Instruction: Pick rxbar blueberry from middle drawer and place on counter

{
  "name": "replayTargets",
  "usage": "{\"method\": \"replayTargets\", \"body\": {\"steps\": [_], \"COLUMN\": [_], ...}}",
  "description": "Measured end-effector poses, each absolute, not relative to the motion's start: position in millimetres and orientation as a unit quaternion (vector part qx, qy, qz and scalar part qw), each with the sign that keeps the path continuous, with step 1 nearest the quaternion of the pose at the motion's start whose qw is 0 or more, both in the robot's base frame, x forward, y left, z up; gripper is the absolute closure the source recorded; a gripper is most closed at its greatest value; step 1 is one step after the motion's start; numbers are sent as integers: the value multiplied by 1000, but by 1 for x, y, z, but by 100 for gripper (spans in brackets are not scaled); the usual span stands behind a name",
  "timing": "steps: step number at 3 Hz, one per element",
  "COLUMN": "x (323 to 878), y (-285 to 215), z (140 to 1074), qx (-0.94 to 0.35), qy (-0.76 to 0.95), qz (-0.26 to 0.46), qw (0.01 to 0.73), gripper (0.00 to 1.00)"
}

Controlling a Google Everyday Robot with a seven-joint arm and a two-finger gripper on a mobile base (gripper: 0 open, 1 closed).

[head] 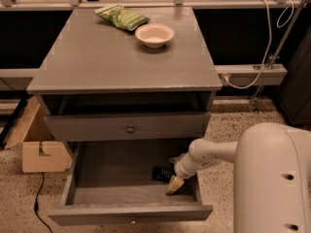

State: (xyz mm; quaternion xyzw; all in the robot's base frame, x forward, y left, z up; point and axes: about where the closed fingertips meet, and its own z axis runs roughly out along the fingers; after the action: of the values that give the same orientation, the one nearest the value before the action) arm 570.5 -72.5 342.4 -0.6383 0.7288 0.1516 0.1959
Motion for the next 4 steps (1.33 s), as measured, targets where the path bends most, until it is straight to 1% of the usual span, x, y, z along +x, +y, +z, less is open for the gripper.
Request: {"method": "replayTargets", "body": {"steps": [3,4], "x": [566,559], "y": [-71,-70], "z": [353,383], "qx": [-641,-648], "qy": [727,708], "qz": [153,152], "qw": [194,235], "gripper": [88,100]}}
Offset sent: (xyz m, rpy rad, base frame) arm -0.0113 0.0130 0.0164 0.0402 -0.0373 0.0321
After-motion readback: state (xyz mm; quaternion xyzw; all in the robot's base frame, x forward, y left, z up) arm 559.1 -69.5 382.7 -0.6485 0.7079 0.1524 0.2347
